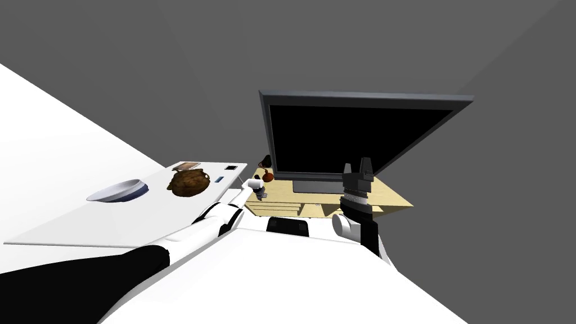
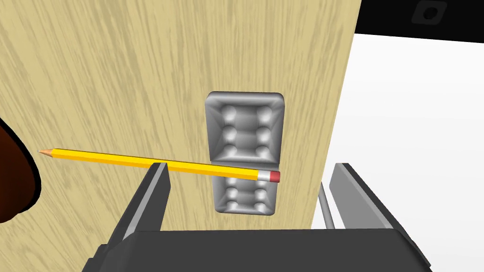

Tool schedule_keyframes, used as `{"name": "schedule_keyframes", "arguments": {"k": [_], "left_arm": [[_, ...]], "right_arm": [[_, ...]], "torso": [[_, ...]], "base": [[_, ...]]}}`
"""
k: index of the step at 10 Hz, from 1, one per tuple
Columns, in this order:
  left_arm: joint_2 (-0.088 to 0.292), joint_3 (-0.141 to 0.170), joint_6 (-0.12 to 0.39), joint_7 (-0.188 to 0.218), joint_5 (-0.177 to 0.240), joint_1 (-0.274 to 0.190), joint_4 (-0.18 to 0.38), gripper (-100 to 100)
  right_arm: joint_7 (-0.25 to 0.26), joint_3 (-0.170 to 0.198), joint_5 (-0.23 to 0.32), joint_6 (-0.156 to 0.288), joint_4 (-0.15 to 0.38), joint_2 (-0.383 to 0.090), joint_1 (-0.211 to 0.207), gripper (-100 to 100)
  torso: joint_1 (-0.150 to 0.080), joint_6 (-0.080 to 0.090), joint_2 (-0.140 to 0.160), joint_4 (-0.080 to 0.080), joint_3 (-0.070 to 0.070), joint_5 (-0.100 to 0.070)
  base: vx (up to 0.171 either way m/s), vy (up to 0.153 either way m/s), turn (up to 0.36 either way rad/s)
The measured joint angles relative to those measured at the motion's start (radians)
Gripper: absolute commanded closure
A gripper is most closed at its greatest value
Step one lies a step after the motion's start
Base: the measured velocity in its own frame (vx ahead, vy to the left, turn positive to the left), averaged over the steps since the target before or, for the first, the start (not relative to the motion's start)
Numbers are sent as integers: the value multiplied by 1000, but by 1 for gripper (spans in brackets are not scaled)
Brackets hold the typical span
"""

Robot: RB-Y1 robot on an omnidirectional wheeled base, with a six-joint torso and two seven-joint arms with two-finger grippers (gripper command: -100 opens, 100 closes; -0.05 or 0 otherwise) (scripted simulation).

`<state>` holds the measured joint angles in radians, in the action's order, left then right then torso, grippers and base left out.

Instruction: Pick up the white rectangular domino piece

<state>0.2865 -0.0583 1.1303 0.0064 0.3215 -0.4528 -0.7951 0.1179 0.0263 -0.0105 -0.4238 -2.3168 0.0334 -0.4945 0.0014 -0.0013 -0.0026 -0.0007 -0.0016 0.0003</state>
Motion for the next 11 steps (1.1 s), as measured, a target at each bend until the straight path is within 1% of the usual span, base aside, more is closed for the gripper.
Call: {"name": "schedule_keyframes", "arguments": {"k": [1,2,3,4,5,7,8,11], "left_arm": [[-3,-1,19,1,5,-5,14,-100],[-4,-1,24,1,5,-5,16,0],[-3,-1,23,1,5,-5,15,-100],[-10,-1,7,0,1,-4,33,-100],[-18,-1,-11,2,-5,11,35,-100],[-27,1,-47,-2,-11,21,60,-100],[-28,1,-51,-2,-12,22,62,100],[-28,2,-51,-2,-12,21,61,100]], "right_arm": [[0,0,0,0,0,0,0,0],[0,0,0,0,0,0,0,0],[0,0,0,0,0,0,0,0],[0,0,0,0,0,0,0,0],[0,0,0,0,0,0,0,0],[0,0,0,0,0,0,0,0],[0,0,0,0,0,0,0,0],[0,0,0,0,0,0,0,0]], "torso": [[0,0,-1,0,-1,0],[-1,0,0,0,0,0],[-2,0,2,0,1,0],[-2,0,2,0,1,0],[-2,0,3,0,2,0],[-2,0,3,1,2,-1],[-2,0,3,1,2,-1],[-2,0,3,0,1,0]], "base": [[30,15,-15],[0,0,0],[14,6,-15],[0,0,0],[3,-4,13],[0,0,0],[0,0,0],[-2,0,4]]}}
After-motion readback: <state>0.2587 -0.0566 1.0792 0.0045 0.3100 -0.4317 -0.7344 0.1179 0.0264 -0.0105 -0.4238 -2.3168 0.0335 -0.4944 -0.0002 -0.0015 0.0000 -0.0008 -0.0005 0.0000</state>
